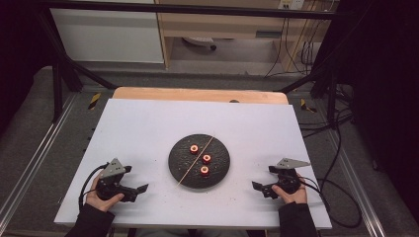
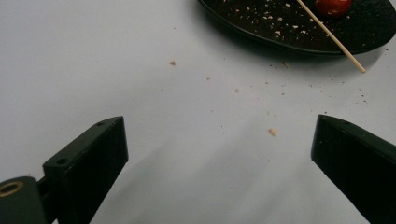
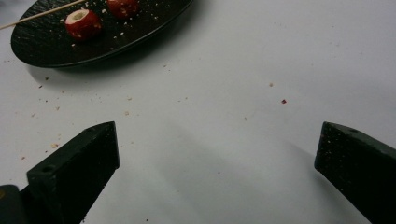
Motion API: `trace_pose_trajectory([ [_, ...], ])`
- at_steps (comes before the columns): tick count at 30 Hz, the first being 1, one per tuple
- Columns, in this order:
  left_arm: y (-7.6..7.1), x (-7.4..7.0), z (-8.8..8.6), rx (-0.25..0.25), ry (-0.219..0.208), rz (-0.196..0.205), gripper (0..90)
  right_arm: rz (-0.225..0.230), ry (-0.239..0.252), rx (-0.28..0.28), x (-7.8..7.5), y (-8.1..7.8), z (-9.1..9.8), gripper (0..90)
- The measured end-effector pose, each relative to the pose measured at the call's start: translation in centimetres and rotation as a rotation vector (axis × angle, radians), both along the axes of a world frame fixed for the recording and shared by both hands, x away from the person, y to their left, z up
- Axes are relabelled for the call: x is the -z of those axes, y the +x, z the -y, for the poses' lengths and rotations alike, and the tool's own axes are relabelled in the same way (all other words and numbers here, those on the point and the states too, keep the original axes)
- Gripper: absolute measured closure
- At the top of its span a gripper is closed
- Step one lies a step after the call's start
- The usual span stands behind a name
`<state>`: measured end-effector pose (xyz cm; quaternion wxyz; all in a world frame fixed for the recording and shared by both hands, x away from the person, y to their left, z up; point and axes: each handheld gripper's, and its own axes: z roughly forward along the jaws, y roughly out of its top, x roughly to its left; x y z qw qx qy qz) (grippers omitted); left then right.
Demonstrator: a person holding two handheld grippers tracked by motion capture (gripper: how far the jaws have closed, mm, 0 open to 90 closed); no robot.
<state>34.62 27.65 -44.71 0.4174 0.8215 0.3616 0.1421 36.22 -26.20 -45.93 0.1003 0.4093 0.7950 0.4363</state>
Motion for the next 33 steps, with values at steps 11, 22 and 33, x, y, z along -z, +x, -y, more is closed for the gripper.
trace_pose_trajectory([
  [11,0.0,-0.1,0.5,0.009,0.01,-0.004,2.6,0.007,0.008,-0.002,-0.1,-0.1,0.1,0.4],
  [22,0.1,-0.6,1.3,0.008,0.026,-0.006,3.1,0.012,0.013,0.001,-0.3,-0.1,0.2,0.4],
  [33,0.3,-1.6,2.5,-0.005,0.043,-0.006,4.0,0.009,0.013,0.003,-0.3,-0.1,0.2,0.4],
])
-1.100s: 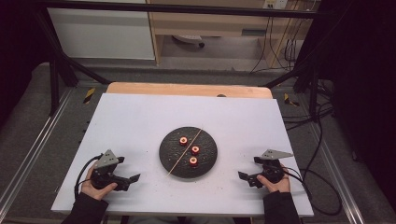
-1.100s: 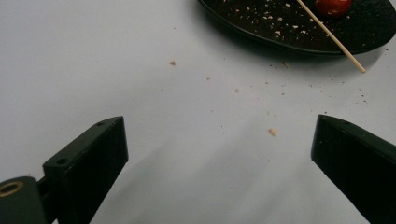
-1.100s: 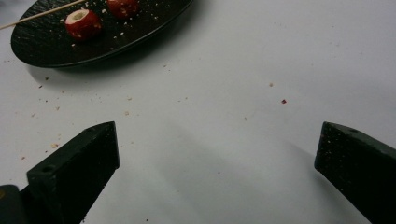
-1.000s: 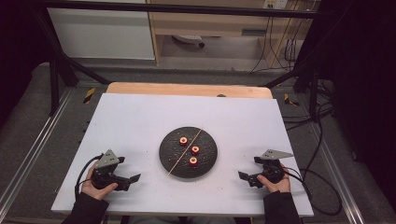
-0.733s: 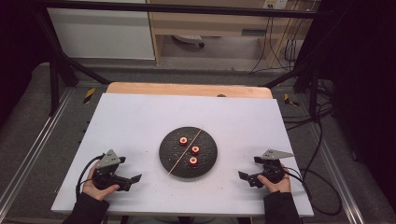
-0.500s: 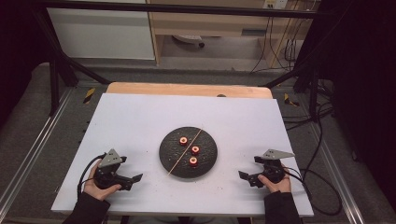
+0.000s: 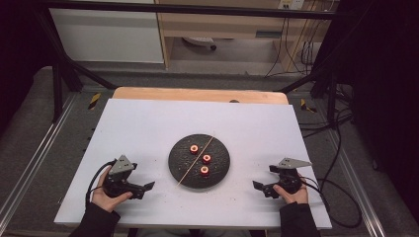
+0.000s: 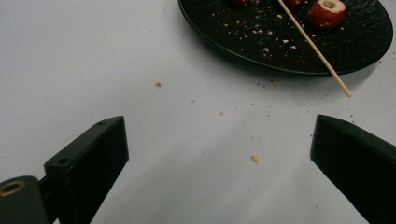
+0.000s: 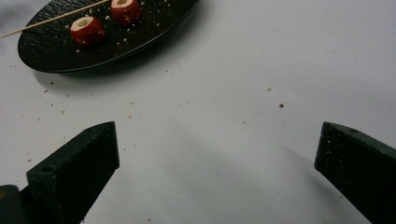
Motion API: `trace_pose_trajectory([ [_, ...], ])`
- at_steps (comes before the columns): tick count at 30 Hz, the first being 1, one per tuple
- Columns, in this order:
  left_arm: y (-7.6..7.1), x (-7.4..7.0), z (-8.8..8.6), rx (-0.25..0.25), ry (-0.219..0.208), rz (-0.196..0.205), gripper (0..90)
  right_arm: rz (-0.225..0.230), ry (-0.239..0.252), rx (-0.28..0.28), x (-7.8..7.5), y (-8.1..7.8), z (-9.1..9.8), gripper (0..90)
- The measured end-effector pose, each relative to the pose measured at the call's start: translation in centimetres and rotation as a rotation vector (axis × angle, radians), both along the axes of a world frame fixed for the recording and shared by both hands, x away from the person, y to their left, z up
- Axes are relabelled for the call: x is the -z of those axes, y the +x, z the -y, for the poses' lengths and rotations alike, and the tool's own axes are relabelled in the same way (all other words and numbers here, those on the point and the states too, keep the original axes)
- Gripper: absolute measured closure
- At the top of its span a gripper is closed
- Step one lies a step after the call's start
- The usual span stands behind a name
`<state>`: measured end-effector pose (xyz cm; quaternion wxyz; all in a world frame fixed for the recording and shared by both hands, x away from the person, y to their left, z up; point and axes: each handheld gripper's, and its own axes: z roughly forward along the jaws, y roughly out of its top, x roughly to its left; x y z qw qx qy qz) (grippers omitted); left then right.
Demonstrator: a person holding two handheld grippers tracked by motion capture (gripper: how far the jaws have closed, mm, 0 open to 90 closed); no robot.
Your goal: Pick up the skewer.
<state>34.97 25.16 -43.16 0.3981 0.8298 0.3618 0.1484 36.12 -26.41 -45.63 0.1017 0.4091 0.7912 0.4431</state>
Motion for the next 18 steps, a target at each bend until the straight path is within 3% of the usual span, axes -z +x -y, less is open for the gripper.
trace_pose_trajectory([
  [18,0.9,-1.7,3.5,0.009,0.019,-0.003,6.5,-0.003,-0.009,0.004,0.0,0.1,0.0,0.4],
])
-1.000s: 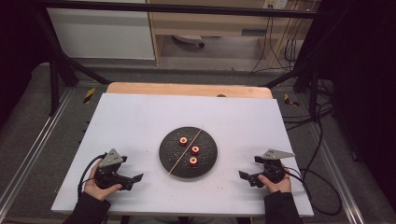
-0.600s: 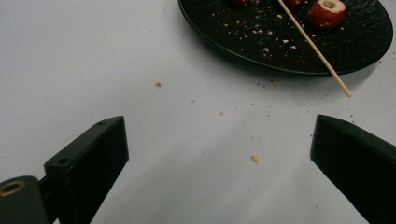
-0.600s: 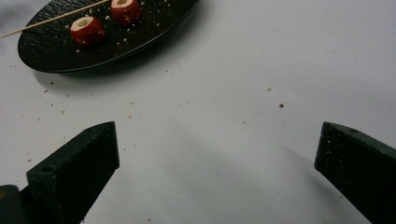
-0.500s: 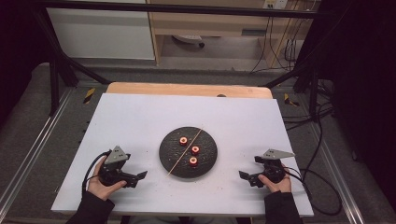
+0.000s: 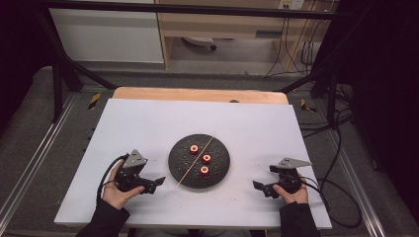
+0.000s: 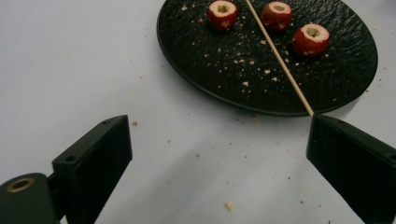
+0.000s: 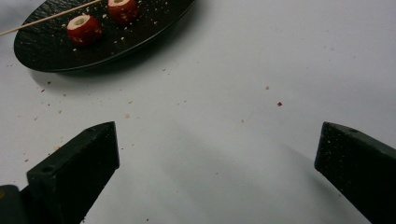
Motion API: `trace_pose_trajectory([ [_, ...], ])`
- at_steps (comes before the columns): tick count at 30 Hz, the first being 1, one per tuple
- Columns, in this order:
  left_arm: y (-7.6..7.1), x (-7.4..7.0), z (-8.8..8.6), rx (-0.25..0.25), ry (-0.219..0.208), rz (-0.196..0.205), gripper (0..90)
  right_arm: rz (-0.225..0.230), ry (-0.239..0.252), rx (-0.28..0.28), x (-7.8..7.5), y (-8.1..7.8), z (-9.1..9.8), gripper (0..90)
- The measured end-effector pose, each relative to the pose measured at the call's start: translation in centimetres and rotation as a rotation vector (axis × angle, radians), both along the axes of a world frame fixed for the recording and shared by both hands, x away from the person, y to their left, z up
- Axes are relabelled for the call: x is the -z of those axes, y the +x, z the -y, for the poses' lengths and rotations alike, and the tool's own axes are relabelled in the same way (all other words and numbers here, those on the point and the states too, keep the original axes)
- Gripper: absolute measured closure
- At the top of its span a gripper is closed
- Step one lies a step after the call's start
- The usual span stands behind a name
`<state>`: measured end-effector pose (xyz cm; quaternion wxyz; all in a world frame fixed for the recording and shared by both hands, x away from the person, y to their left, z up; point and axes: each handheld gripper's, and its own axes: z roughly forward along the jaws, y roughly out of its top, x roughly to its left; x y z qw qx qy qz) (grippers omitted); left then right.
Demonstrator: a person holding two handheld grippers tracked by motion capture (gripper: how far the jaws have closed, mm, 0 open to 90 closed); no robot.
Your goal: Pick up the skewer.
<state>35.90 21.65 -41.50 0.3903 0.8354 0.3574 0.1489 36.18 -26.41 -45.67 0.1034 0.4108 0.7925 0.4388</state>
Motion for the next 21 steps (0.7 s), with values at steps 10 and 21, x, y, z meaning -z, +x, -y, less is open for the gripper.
trace_pose_trajectory([
  [10,0.7,-0.9,3.1,0.019,0.029,-0.005,8.9,-0.003,-0.004,0.001,0.0,0.0,0.0,0.4],
  [21,2.0,-1.2,6.0,0.012,0.051,-0.038,13.6,-0.004,-0.007,0.001,0.0,0.0,0.0,0.4],
])
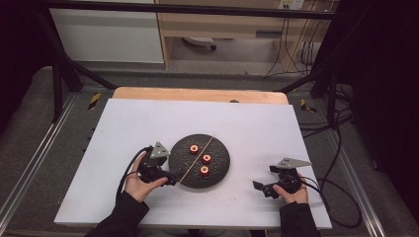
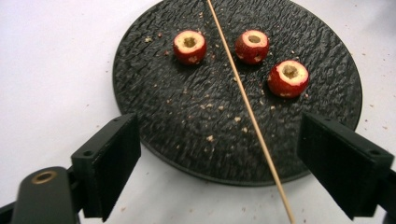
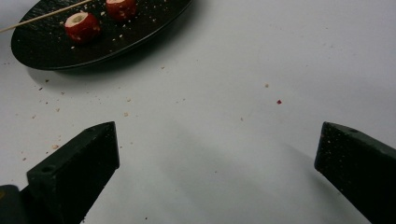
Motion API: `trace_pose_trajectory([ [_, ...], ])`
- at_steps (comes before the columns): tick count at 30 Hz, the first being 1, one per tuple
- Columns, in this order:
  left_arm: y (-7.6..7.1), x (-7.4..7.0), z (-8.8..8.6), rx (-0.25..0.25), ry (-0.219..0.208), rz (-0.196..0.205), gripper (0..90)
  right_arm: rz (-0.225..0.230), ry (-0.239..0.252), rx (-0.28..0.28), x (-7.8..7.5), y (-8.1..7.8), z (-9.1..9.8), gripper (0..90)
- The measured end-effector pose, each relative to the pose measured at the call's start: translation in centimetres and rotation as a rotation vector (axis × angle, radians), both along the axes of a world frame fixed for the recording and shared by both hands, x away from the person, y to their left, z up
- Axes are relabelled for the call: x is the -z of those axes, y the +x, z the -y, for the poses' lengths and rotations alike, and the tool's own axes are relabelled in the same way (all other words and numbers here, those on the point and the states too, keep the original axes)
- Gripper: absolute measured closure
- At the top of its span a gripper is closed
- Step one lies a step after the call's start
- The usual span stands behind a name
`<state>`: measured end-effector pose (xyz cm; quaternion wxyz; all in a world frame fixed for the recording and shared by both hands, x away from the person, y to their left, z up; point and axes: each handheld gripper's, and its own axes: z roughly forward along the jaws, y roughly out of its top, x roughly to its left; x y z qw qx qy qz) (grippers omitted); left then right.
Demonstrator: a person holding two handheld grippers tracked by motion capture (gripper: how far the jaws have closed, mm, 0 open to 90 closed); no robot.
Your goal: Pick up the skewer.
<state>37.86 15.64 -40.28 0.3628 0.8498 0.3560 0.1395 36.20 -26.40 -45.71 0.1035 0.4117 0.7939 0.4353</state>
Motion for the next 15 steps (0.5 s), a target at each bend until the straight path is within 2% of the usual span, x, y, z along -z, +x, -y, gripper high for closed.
trace_pose_trajectory([
  [2,0.3,0.1,0.6,-0.001,0.017,-0.002,15.0,-0.002,0.001,0.002,0.0,0.0,0.0,0.4],
  [7,0.8,0.3,1.9,0.001,0.029,-0.022,22.1,-0.002,0.0,0.0,0.0,0.0,0.0,0.4],
  [8,0.8,0.4,2.2,0.004,0.036,-0.028,27.0,-0.002,-0.001,0.001,0.0,0.0,0.0,0.4],
  [9,0.9,0.4,2.4,0.005,0.04,-0.032,27.0,-0.002,-0.001,0.001,0.0,0.0,0.0,0.4],
  [15,1.2,0.9,3.8,0.012,0.075,-0.075,41.3,-0.008,-0.002,-0.001,0.0,0.0,0.0,0.4],
])
